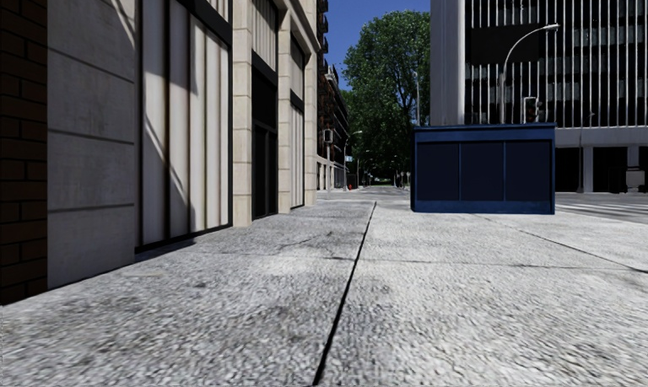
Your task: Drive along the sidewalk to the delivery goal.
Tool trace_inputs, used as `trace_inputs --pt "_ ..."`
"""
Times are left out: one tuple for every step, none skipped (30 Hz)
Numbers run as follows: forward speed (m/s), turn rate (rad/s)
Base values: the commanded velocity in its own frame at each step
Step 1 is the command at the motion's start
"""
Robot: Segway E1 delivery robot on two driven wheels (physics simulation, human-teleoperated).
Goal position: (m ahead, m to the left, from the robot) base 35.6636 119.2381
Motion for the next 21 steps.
trace_inputs --pt "2.00 0.00" --pt "2.00 0.00" --pt "2.00 0.00" --pt "2.00 0.00" --pt "2.00 0.00" --pt "2.00 0.00" --pt "2.00 0.00" --pt "2.00 0.00" --pt "2.00 0.00" --pt "2.00 0.00" --pt "2.00 0.00" --pt "2.00 0.00" --pt "2.00 0.00" --pt "2.00 0.00" --pt "2.00 0.00" --pt "2.00 0.00" --pt "2.00 0.00" --pt "2.00 0.00" --pt "2.00 0.00" --pt "2.00 0.00" --pt "2.00 0.00"
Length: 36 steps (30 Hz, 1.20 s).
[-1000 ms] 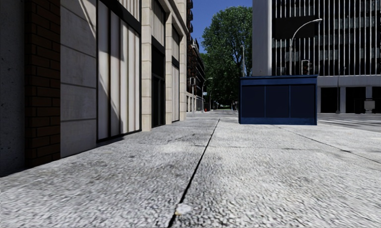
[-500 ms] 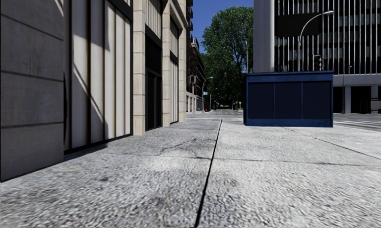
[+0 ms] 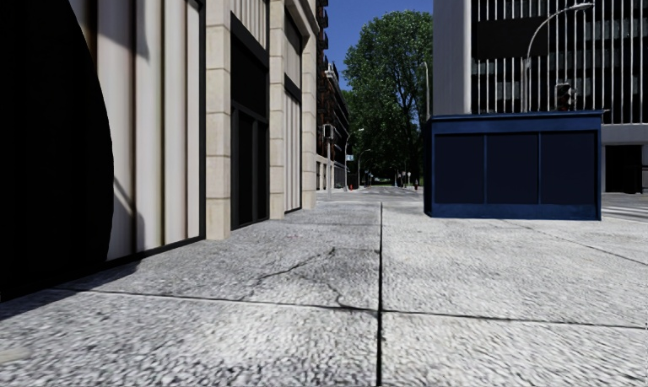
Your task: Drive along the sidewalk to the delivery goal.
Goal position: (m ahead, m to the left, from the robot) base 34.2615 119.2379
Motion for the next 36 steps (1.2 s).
trace_inputs --pt "2.00 0.00" --pt "2.00 0.00" --pt "2.00 0.00" --pt "2.00 0.00" --pt "2.00 0.00" --pt "2.00 0.00" --pt "2.00 0.00" --pt "2.00 0.00" --pt "2.00 0.00" --pt "2.00 0.00" --pt "2.00 0.00" --pt "2.00 0.00" --pt "2.00 -0.07" --pt "2.00 -0.07" --pt "2.00 -0.19" --pt "2.00 -0.25" --pt "2.00 -0.28" --pt "2.00 -0.28" --pt "2.00 -0.28" --pt "2.00 -0.29" --pt "2.00 -0.29" --pt "2.00 -0.29" --pt "2.00 -0.29" --pt "2.00 -0.29" --pt "2.00 -0.29" --pt "2.00 -0.29" --pt "2.00 -0.29" --pt "2.00 -0.29" --pt "2.00 -0.29" --pt "2.00 -0.29" --pt "2.00 -0.29" --pt "2.00 -0.29" --pt "2.00 -0.28" --pt "2.00 -0.28" --pt "2.00 -0.28" --pt "2.00 -0.28"
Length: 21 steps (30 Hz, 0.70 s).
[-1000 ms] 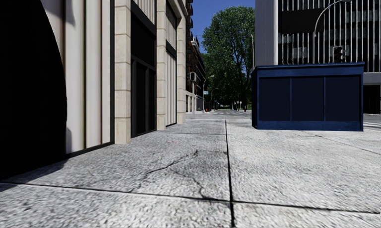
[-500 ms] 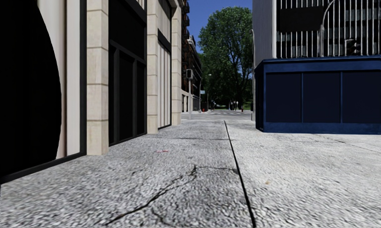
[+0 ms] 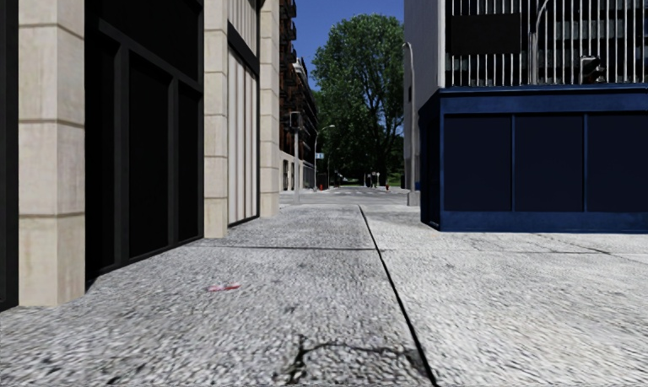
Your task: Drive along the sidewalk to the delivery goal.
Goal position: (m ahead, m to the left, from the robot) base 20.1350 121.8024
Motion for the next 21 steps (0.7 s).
trace_inputs --pt "2.00 -0.28" --pt "2.00 -0.28" --pt "2.00 -0.27" --pt "2.00 -0.26" --pt "2.00 -0.26" --pt "2.00 -0.24" --pt "2.00 -0.16" --pt "2.00 -0.16" --pt "2.00 0.00" --pt "2.00 0.00" --pt "2.00 0.00" --pt "2.00 0.00" --pt "2.00 0.00" --pt "2.00 0.00" --pt "2.00 0.00" --pt "2.00 0.00" --pt "2.00 0.00" --pt "2.00 0.00" --pt "2.00 0.00" --pt "2.00 0.00" --pt "2.00 0.00"
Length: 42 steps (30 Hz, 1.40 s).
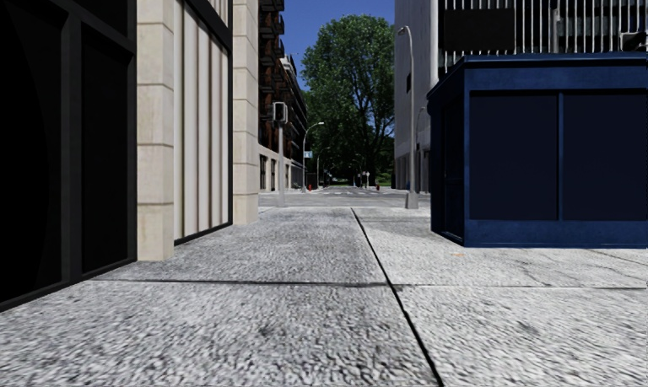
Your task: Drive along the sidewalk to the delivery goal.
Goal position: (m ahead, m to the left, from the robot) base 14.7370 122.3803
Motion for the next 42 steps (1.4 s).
trace_inputs --pt "2.00 0.00" --pt "2.00 0.00" --pt "2.00 0.00" --pt "2.00 0.00" --pt "2.00 0.00" --pt "2.00 0.00" --pt "2.00 0.00" --pt "2.00 0.00" --pt "2.00 0.00" --pt "2.00 0.00" --pt "2.00 0.00" --pt "2.00 0.00" --pt "2.00 0.00" --pt "2.00 0.00" --pt "2.00 0.00" --pt "2.00 0.00" --pt "2.00 0.00" --pt "2.00 0.00" --pt "2.00 0.00" --pt "2.00 0.00" --pt "2.00 0.00" --pt "2.00 0.00" --pt "2.00 0.00" --pt "2.00 0.00" --pt "2.00 0.00" --pt "2.00 0.00" --pt "2.00 0.00" --pt "2.00 0.00" --pt "2.00 0.00" --pt "2.00 0.00" --pt "2.00 0.00" --pt "2.00 0.00" --pt "2.00 0.00" --pt "2.00 0.00" --pt "2.00 0.00" --pt "2.00 0.00" --pt "2.00 0.00" --pt "2.00 0.00" --pt "2.00 0.00" --pt "2.00 0.00" --pt "2.00 0.00" --pt "2.00 0.00"
